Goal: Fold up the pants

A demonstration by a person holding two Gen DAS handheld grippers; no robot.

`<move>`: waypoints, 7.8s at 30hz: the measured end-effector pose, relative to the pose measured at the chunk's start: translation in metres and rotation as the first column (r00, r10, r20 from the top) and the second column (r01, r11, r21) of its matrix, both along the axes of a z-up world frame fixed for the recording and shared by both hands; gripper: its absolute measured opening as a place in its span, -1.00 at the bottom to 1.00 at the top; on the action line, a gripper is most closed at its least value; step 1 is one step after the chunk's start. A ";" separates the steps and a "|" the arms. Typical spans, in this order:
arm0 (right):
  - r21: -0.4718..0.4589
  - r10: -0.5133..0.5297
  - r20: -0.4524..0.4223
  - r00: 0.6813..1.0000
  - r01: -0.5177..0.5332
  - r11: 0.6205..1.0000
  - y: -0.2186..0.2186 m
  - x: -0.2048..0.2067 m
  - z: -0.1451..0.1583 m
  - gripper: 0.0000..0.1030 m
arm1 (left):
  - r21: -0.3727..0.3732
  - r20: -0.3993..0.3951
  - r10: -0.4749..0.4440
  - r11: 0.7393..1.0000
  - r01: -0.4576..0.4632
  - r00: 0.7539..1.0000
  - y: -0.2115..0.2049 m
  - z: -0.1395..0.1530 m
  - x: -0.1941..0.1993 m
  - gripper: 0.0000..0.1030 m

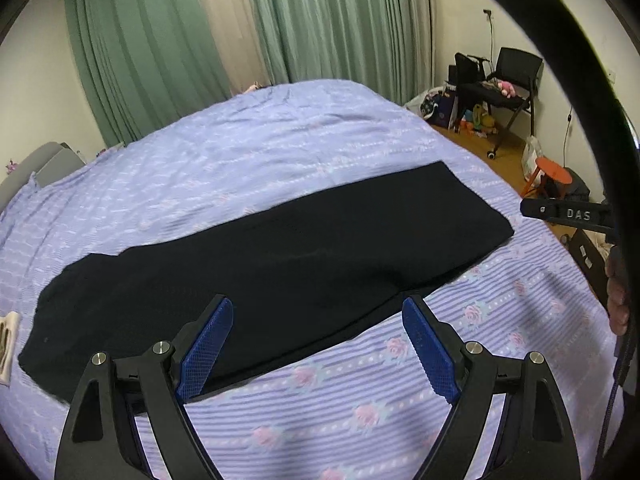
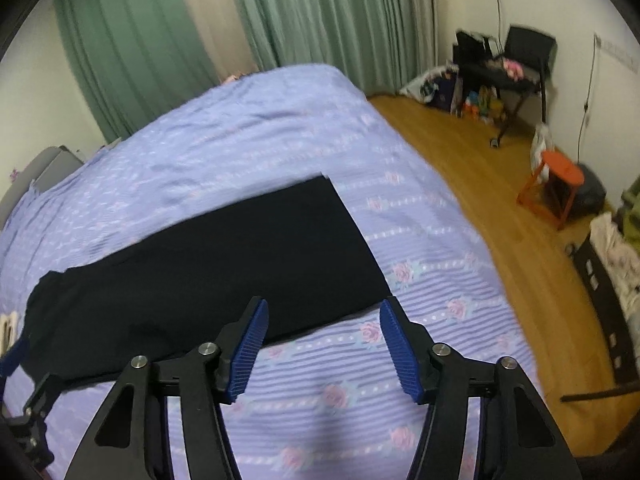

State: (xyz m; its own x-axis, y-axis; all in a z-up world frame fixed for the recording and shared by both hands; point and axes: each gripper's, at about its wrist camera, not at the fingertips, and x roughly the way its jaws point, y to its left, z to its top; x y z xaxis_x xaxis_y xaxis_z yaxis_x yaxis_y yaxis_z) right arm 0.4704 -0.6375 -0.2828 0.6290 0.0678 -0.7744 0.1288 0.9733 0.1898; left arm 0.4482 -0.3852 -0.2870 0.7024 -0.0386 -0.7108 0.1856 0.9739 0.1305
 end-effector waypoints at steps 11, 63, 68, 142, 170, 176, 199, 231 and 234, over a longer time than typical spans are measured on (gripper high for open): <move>0.068 -0.046 -0.069 0.997 0.051 0.996 -0.024 0.037 -0.055 0.03 | -0.033 -0.054 -0.019 0.999 0.017 0.998 -0.025 -0.026 0.022 0.69; 0.170 -0.002 -0.086 0.996 0.016 0.985 -0.017 0.009 -0.063 0.09 | 0.024 -0.033 -0.003 1.000 0.004 0.999 -0.016 -0.024 0.031 0.69; 0.360 -0.041 -0.111 0.993 0.078 0.930 -0.020 0.012 -0.090 0.09 | 0.008 -0.041 0.000 1.000 0.000 0.999 -0.015 -0.027 0.030 0.69; -0.240 0.498 -0.259 0.827 -0.555 0.797 0.528 0.023 -0.043 -0.70 | -0.170 -0.242 0.298 0.924 -0.343 0.923 0.476 0.004 -0.026 0.69; -0.083 0.225 -0.142 0.964 -0.238 0.968 0.387 -0.043 0.002 -0.13 | -0.508 -0.349 -0.085 0.854 -0.112 0.933 0.367 -0.055 0.045 -0.15; -0.063 0.213 -0.129 0.968 -0.223 0.973 0.391 -0.034 -0.004 -0.13 | -0.473 -0.411 -0.036 0.862 -0.180 0.911 0.361 -0.068 0.050 -0.22; -0.072 0.271 -0.110 0.956 -0.280 0.957 0.409 -0.025 -0.001 -0.13 | -0.511 -0.427 0.059 0.807 -0.295 0.902 0.391 -0.072 0.026 -0.82; -0.082 0.302 -0.231 0.925 -0.328 0.941 0.442 -0.021 -0.055 -0.13 | -0.458 -0.464 0.033 0.847 -0.272 0.885 0.400 -0.101 0.037 -0.94; -0.094 0.302 -0.236 0.924 -0.331 0.939 0.437 -0.022 -0.055 -0.13 | -0.442 -0.458 0.066 0.848 -0.291 0.887 0.404 -0.092 0.030 -0.58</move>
